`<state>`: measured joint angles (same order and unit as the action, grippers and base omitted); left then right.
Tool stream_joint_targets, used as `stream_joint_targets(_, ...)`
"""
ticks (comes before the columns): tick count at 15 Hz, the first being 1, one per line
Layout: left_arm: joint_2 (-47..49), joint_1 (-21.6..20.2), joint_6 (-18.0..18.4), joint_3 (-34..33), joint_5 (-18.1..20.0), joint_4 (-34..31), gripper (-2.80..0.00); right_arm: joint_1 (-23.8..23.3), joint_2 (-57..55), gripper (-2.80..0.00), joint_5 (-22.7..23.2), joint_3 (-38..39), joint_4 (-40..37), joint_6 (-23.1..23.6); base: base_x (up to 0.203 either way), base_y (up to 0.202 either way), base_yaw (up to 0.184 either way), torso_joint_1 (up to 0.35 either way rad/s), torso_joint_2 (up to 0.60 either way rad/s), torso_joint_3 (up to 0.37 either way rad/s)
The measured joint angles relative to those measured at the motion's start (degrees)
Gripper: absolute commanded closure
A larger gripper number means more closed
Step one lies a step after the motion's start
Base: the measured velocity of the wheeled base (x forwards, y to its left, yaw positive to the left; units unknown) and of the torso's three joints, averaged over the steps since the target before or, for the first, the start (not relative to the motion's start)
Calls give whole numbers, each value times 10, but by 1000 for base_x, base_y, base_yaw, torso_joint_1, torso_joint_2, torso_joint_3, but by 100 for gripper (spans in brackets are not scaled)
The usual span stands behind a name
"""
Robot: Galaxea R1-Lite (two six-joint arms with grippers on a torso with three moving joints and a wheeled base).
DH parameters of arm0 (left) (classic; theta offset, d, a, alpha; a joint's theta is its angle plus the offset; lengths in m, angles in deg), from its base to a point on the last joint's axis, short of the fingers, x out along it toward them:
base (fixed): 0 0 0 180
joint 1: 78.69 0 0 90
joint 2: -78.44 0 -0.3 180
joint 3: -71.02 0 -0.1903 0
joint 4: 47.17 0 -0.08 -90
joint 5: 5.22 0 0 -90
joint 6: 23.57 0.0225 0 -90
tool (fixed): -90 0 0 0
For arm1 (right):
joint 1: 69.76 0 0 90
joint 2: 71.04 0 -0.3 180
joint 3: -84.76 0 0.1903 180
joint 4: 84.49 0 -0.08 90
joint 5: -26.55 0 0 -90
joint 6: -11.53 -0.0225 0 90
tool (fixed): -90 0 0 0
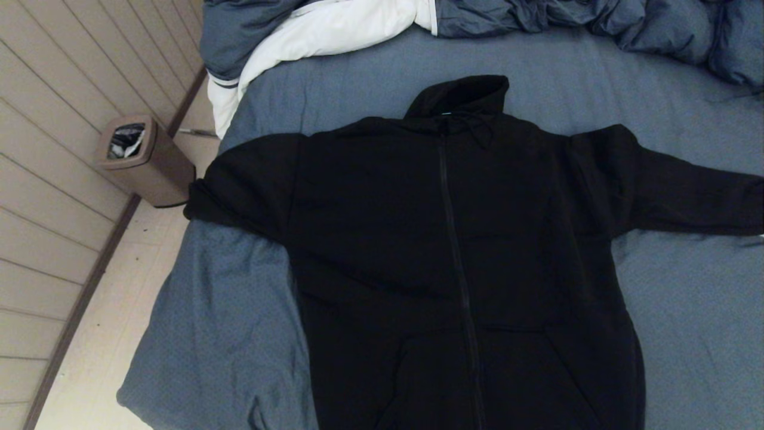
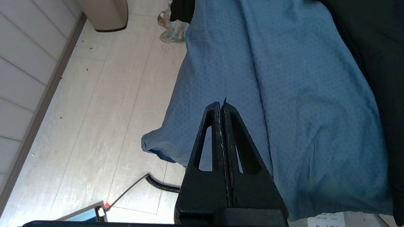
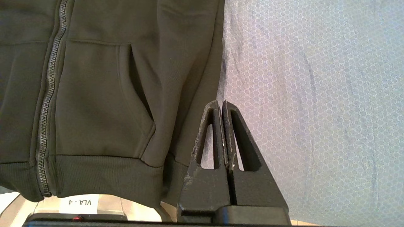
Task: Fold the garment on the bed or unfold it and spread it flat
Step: Fold the black sweatshirt
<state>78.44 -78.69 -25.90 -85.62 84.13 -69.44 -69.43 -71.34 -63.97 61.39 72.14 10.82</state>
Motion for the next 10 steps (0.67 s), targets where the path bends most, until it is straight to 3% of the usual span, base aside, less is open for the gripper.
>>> stream_joint_targets(10, 0, 0, 0, 0, 0, 0, 0, 0, 0, 0, 0, 0, 0, 0, 0, 0, 0, 0, 0, 0)
